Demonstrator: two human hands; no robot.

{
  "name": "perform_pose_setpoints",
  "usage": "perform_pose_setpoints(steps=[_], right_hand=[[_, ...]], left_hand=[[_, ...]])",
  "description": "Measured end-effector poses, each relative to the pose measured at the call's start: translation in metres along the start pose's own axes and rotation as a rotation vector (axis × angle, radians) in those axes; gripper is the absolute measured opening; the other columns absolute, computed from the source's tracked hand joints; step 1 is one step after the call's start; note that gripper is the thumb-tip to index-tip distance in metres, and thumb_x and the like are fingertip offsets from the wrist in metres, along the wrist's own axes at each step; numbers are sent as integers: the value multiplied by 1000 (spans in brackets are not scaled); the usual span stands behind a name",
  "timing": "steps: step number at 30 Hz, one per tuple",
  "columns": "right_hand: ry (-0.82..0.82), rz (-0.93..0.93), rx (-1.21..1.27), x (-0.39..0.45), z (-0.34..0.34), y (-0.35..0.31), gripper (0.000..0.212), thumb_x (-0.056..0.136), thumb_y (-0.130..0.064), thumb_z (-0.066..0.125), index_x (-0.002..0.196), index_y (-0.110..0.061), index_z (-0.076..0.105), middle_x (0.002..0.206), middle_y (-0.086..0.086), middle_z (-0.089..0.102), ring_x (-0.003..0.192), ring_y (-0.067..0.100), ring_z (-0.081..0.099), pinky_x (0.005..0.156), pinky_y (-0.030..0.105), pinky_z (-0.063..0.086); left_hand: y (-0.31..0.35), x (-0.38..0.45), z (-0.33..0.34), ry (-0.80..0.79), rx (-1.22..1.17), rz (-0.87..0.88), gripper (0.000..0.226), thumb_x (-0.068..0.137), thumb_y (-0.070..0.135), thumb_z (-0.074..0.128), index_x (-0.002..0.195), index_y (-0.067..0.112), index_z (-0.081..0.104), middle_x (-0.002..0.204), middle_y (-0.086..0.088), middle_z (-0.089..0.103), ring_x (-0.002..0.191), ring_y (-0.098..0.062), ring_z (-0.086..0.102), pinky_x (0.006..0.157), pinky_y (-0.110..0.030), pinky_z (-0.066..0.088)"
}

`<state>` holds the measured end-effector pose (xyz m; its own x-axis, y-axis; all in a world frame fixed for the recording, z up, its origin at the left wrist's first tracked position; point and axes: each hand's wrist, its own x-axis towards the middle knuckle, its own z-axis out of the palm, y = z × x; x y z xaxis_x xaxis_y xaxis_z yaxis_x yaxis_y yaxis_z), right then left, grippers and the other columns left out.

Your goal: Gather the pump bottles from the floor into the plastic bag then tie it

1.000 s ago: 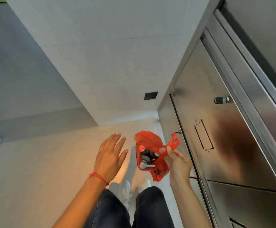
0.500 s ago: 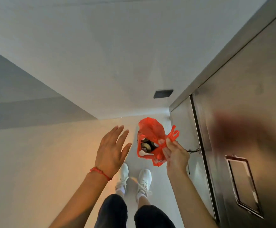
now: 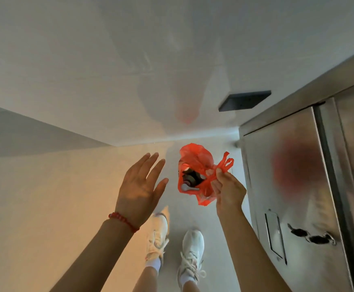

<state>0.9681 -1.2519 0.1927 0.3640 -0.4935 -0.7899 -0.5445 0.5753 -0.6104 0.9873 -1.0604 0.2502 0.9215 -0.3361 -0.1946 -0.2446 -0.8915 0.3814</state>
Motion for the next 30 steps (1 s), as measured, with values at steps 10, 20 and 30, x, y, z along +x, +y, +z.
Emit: perform_pose_setpoints(steps=[10,20,30], right_hand=[[-10,-60,-16,93,22,34,21,81,-5,65,98,6,64,92,19,64,87,28,60,73,28,50],[-24,-318,-202,112,25,27,15,80,-4,66,77,-18,70,75,3,66,82,22,62,84,36,50],[36,-332,-108,106,10,31,14,76,-1,70,86,-11,69,89,10,68,96,31,65,92,45,51]], left_hand=[[-36,35,72,-23,14,39,42,91,33,41,116,4,59,123,-21,59,115,-39,54,90,-53,45],[-28,51,97,-12,-2,50,44,87,32,44,116,2,58,122,-22,59,115,-40,53,91,-52,45],[-21,46,102,-31,-1,47,40,84,25,55,116,2,58,123,-22,59,116,-41,53,90,-53,45]])
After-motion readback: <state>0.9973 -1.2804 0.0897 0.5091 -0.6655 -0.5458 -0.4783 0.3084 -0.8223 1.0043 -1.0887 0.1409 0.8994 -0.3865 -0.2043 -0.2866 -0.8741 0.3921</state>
